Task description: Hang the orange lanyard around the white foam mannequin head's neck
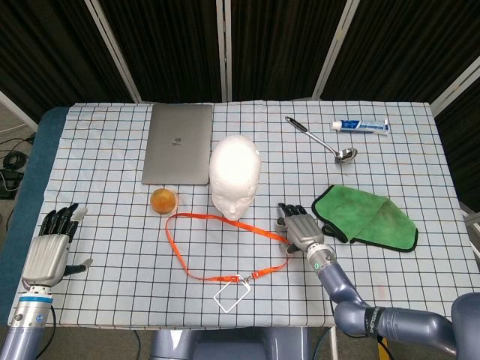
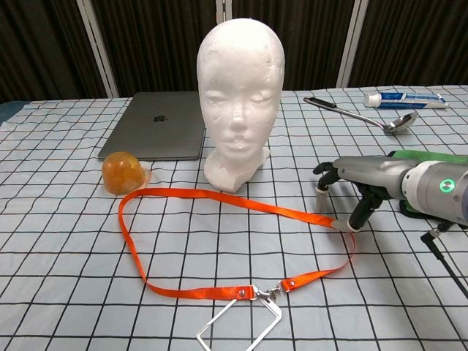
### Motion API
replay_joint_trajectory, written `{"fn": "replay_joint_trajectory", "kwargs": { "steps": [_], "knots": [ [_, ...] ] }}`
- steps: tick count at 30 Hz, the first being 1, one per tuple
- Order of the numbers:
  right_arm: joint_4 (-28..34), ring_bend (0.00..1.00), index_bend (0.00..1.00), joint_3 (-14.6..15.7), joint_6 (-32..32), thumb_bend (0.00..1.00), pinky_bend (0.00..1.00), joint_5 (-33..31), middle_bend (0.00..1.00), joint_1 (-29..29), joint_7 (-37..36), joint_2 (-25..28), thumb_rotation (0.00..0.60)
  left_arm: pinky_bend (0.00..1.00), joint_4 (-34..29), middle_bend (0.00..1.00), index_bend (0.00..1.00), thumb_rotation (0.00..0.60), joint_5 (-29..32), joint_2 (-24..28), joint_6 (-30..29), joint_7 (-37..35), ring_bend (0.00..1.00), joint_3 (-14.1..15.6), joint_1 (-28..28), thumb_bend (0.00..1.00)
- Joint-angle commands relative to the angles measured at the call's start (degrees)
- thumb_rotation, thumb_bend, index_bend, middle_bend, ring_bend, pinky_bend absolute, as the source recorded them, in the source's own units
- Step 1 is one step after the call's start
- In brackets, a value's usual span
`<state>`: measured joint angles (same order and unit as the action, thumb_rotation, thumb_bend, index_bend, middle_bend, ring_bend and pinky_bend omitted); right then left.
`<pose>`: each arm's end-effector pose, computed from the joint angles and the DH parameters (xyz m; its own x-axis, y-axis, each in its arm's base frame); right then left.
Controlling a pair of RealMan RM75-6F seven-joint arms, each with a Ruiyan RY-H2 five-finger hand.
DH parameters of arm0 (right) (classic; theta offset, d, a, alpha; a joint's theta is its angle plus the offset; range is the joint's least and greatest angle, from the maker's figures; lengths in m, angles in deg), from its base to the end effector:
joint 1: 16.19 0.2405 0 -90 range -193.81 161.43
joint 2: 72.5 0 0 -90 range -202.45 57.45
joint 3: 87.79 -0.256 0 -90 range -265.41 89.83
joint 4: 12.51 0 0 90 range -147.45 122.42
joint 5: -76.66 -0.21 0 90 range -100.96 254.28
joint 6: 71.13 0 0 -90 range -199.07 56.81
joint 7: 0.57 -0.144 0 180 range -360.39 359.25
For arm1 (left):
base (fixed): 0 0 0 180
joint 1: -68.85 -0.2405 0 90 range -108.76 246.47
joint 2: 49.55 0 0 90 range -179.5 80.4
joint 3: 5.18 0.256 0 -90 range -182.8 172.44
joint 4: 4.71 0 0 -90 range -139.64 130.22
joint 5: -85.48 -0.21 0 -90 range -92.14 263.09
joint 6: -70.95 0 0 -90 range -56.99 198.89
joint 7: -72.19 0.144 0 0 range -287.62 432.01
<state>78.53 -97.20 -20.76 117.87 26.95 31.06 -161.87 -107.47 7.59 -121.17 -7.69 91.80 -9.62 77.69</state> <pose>-0.1628 -0.3193 -0.0431 0.3858 -0.5089 0.7695 -0.9226 -0.2093 0.3242 -0.2647 0.1992 0.0977 0.4061 0.1154 0.9065 0.9126 0.0012 -0.4089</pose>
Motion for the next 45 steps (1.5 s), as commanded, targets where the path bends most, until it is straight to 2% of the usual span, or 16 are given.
{"fn": "replay_joint_trajectory", "kwargs": {
  "steps": [1, 16, 20, 27, 33, 36, 41, 45],
  "knots": [
    [-0.5, 0.0, 0.46, 0.6, 0.2, 0.3, 0.0, 0.5, 0.0, 0.2, 0.0, -0.5, 0.6, 0.0, -0.3, 0.0, 0.0, 0.6, 0.0, 0.0, 0.0, -0.1, 0.0, -0.1, 0.2, 0.0],
    [-3.2, 0.0, 0.55, 2.5, 1.0, 0.34, 0.0, 3.5, 0.0, 0.0, -2.1, -2.1, 0.6, 0.0, -0.1, 0.0, 0.0, 0.6, 0.4, -0.5, -0.1, 0.7, 0.0, 0.3, 0.5, 0.0],
    [-3.8, 0.0, 0.6, 2.9, 1.1, 0.34, 0.0, 4.5, 0.0, -0.2, -2.7, -2.3, 0.6, 0.0, -0.1, 0.0, 0.0, 0.6, 0.3, -0.6, -0.2, 0.8, 0.0, 0.5, 0.6, 0.0],
    [-4.3, 0.0, 0.67, 3.8, 2.5, 0.41, 0.0, 8.8, 0.0, -0.9, -4.2, -2.7, 0.6, 0.0, 0.1, 0.0, 0.0, 0.6, -0.2, -1.5, 0.5, 2.2, 0.0, 0.6, 1.5, 0.0],
    [-3.1, 0.0, 0.68, 4.5, 3.7, 0.41, 0.0, 12.8, 0.0, -1.8, -5.7, -1.9, 0.6, 0.0, 0.6, 0.0, 0.0, 0.6, -0.6, -2.3, 3.6, 4.1, 0.0, -0.9, 4.9, 0.01],
    [-2.1, 0.0, 0.68, 5.0, 4.3, 0.41, 0.0, 14.6, 0.0, -2.2, -6.3, -0.9, 0.6, 0.0, 1.3, 0.0, 0.0, 0.6, -0.9, -2.9, 7.3, 3.8, 0.0, -2.6, 8.4, 0.08],
    [-0.1, 0.0, 0.69, 5.5, 4.6, 0.43, 0.0, 16.9, 0.0, -2.6, -6.6, 1.1, 0.6, 0.0, 5.0, 0.0, 0.2, 0.6, 0.1, -5.8, 13.3, 5.4, 0.0, -6.6, 15.3, 0.21],
    [1.4, 0.0, 0.69, 5.6, 4.7, 0.43, 0.0, 18.1, 0.0, -2.6, -6.4, 2.3, 0.6, 0.0, 8.7, 0.0, 0.29, 0.6, 2.4, -10.3, 17.0, 6.4, 0.0, -9.0, 20.0, 0.29]
  ]
}}
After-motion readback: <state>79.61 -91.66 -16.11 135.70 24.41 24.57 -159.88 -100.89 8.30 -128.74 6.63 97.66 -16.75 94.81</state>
